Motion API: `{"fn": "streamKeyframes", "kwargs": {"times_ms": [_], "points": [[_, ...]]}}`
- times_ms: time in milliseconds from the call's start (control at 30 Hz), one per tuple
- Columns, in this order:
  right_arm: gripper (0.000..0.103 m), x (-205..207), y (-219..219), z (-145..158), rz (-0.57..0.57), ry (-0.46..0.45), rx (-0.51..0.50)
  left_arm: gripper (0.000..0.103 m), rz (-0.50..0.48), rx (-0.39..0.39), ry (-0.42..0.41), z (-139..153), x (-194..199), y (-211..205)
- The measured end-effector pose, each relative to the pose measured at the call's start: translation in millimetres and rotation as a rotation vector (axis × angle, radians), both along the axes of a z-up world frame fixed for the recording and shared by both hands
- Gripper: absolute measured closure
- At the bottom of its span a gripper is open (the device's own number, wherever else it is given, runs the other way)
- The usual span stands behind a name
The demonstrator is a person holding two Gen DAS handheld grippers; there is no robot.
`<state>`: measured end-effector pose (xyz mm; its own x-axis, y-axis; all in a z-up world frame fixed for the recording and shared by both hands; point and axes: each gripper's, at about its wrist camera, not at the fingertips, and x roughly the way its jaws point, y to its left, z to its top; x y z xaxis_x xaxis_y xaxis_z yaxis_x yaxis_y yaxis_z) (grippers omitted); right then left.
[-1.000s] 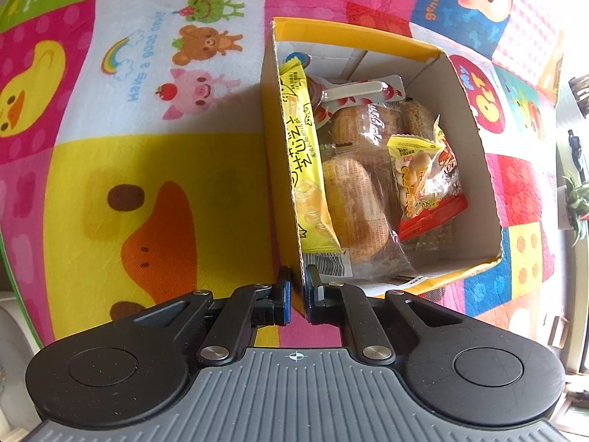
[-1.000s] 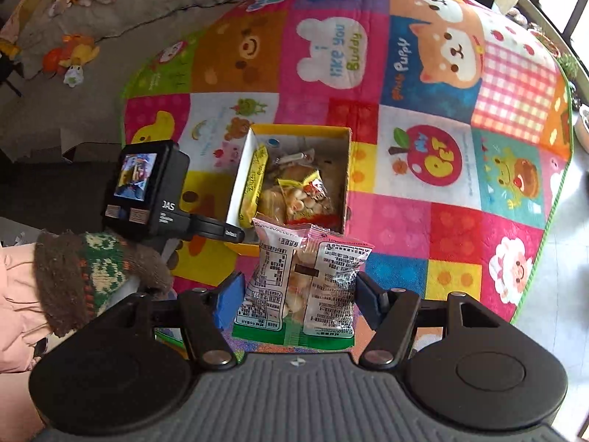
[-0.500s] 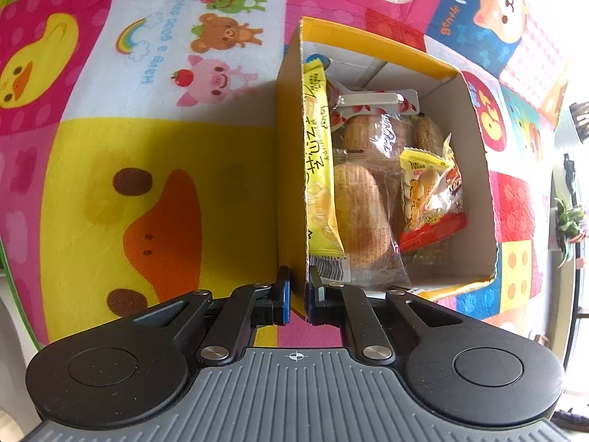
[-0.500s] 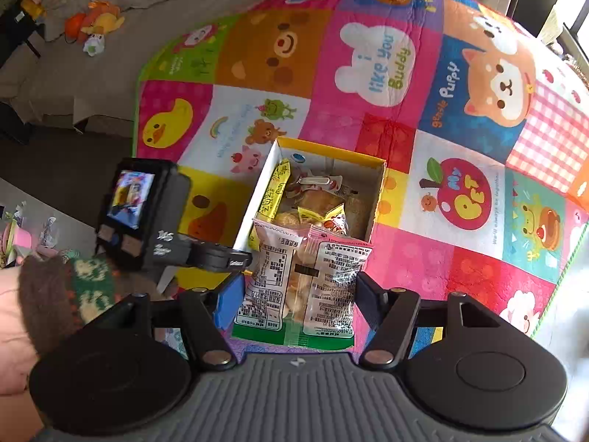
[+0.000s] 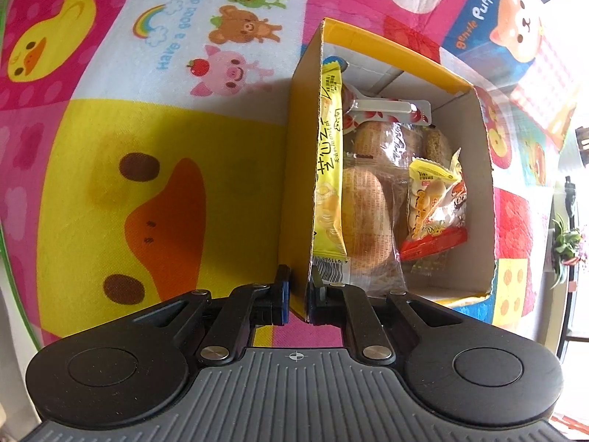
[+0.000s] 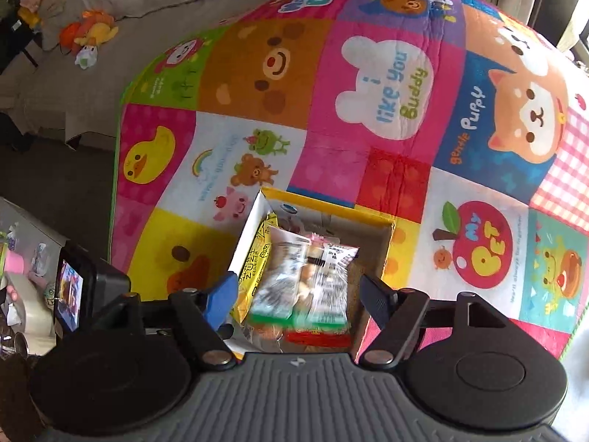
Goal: Organize objects
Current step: 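Carry the packet over the yellow box and release it with the right gripper, then lower the yellow box onto the mat and open the left gripper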
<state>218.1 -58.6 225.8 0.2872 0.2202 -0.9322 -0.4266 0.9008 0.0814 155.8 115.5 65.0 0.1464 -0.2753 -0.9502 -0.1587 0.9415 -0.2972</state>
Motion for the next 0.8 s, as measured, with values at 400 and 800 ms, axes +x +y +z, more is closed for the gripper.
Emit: {"fn": "streamKeyframes", "kwargs": {"times_ms": [400,800], "points": [[0.035,-47.0,-56.3,-88.0,0.143,0.131,-0.152,0.094,-0.003,0.078,0.028,1.6,17.5,-14.9],[0.051,-0.6,-95.1,-105.1,0.045,0.059,-0.039,0.094,-0.028,0.1,0.012,7.0,77.7,-62.1]]}}
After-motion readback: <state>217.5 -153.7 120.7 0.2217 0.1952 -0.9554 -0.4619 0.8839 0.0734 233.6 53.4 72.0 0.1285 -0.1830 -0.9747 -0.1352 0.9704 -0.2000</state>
